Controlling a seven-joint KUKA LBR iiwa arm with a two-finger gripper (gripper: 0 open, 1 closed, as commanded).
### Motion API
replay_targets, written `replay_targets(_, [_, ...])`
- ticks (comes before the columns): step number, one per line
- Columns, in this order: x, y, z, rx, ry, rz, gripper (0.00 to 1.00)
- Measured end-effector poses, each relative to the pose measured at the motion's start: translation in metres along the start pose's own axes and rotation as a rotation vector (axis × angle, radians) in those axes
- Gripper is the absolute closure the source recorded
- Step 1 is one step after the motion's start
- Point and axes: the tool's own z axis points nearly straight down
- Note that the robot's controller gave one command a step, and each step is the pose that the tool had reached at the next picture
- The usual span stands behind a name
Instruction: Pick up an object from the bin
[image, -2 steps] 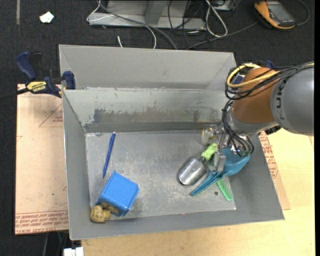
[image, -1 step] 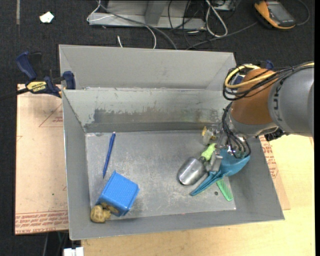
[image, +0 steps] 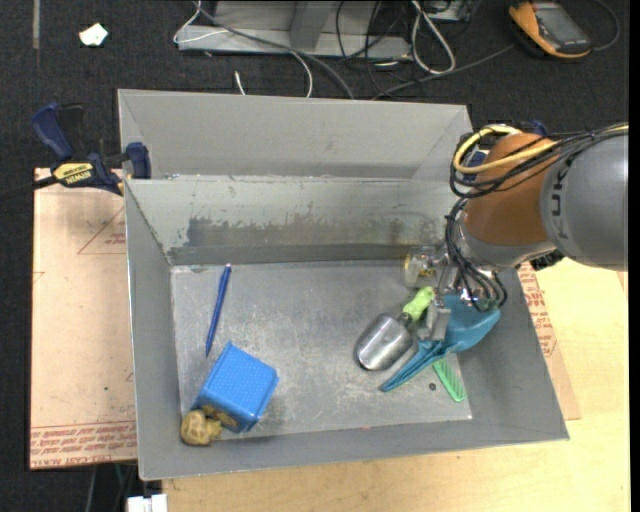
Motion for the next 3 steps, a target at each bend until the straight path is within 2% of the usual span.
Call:
replay_targets(1, [0.005,-0.002,0.003,-0.001,0.0,-0.001,0.0])
replay_targets(2, [0.008,0.003,-0.015,-0.002,-0.002,0.027,0.0])
replay_targets(3, [0.018,-0.004,0.004,-0.001,-0.001,-0.024,1.0])
